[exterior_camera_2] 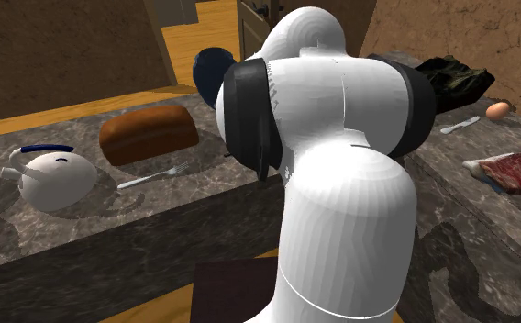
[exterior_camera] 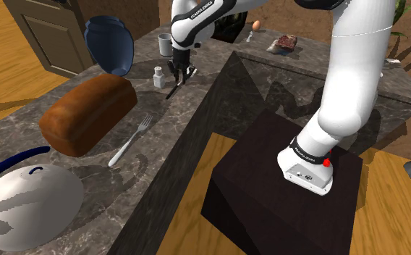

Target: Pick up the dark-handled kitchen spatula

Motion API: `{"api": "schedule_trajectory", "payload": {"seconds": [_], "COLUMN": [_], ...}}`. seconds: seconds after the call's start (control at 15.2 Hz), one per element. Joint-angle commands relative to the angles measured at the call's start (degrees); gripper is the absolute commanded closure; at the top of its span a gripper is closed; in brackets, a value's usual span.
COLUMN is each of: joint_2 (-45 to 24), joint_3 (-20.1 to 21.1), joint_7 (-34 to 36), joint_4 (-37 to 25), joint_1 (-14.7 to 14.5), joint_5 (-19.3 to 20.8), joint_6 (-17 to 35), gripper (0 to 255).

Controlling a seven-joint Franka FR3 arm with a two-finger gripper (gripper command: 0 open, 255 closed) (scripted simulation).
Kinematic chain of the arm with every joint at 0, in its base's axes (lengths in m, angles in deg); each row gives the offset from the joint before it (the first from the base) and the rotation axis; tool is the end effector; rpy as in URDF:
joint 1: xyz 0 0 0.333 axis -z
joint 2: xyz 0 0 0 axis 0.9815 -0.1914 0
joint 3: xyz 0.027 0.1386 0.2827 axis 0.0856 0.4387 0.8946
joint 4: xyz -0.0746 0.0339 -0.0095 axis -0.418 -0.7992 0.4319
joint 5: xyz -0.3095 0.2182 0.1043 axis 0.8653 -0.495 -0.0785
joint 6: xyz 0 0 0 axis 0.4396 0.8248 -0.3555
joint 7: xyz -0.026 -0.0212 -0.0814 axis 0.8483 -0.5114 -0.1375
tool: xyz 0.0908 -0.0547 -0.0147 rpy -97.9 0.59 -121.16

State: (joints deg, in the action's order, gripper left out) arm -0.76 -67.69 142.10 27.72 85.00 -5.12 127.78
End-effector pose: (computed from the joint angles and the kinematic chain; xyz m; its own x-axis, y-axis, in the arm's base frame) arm 0.6421 0.0101 0.2694 0.2854 -0.9561 -0.0664 -0.9582 -0.2861 0.0007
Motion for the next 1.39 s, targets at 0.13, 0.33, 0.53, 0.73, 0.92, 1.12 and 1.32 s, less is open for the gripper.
{"api": "schedule_trajectory", "payload": {"seconds": [0.13, 0.33, 0.53, 0.73, 0.92, 1.12, 1.32], "joint_2": [-0.04, -0.04, 0.49, 1.88, 3.16, 4.4, 5.53], "joint_3": [0.0, 0.0, 0.04, 0.13, 0.21, 0.29, 0.35], "joint_7": [0.01, 0.01, 0.01, 0.01, 0.01, 0.01, 0.02], "joint_4": [0.03, 0.04, -0.04, -0.44, -1.0, -1.62, -2.41], "joint_1": [-0.01, -0.01, 0.02, 0.1, 0.17, 0.24, 0.3], "joint_5": [0.01, 0.01, -0.05, -0.2, -0.34, -0.47, -0.59], "joint_6": [0.09, 0.09, -0.51, -2.29, -4.13, -5.98, -7.89], "gripper": [255, 255, 255, 255, 255, 255, 255]}}
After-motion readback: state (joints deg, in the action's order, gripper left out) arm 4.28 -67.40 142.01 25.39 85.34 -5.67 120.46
